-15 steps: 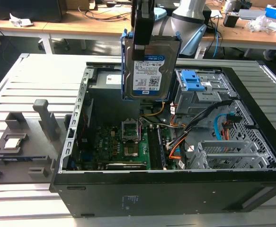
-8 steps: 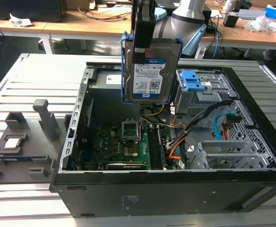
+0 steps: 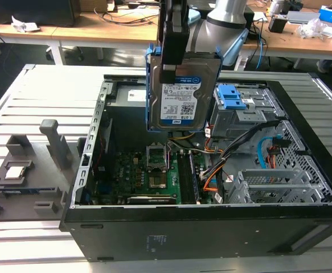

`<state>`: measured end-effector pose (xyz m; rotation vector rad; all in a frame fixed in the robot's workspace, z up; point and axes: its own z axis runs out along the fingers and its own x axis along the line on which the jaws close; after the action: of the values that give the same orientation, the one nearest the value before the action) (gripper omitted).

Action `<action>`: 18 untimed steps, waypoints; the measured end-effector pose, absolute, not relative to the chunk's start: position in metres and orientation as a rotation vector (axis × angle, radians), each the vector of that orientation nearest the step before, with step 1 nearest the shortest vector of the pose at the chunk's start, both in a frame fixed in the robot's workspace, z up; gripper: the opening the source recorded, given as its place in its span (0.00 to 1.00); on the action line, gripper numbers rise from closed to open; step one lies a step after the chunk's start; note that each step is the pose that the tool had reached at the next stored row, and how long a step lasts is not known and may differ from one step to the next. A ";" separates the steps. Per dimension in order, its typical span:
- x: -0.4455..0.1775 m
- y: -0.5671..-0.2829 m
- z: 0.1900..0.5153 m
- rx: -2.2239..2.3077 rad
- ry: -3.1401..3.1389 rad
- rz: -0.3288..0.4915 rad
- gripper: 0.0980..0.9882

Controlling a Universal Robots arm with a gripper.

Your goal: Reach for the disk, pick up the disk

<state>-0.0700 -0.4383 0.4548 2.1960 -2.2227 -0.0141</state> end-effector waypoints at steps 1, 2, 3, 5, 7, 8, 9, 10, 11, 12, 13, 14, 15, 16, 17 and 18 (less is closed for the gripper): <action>-0.070 -0.440 0.455 2.196 -2.223 -0.014 0.30; -0.070 -0.443 0.455 2.196 -2.223 -0.014 0.30; -0.070 -0.445 0.455 2.196 -2.223 -0.014 0.30; -0.070 -0.448 0.455 2.196 -2.223 -0.014 0.30; -0.070 -0.451 0.455 2.196 -2.223 -0.014 0.30; -0.070 -0.453 0.455 2.196 -2.223 -0.014 0.30; -0.070 -0.455 0.455 2.196 -2.223 -0.014 0.30; -0.070 -0.458 0.455 2.196 -2.223 -0.014 0.30; -0.070 -0.459 0.455 2.196 -2.223 -0.014 0.30; -0.070 -0.461 0.455 2.196 -2.223 -0.014 0.30; -0.070 -0.463 0.455 2.196 -2.223 -0.014 0.30; -0.070 -0.464 0.455 2.196 -2.223 -0.014 0.30; -0.070 -0.465 0.455 2.196 -2.223 -0.014 0.30; -0.070 -0.466 0.455 2.196 -2.223 -0.014 0.30; -0.070 -0.468 0.455 2.196 -2.223 -0.014 0.30; -0.070 -0.470 0.455 2.196 -2.223 -0.014 0.30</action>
<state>-0.0698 -0.4698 0.4547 2.1960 -2.2226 -0.0141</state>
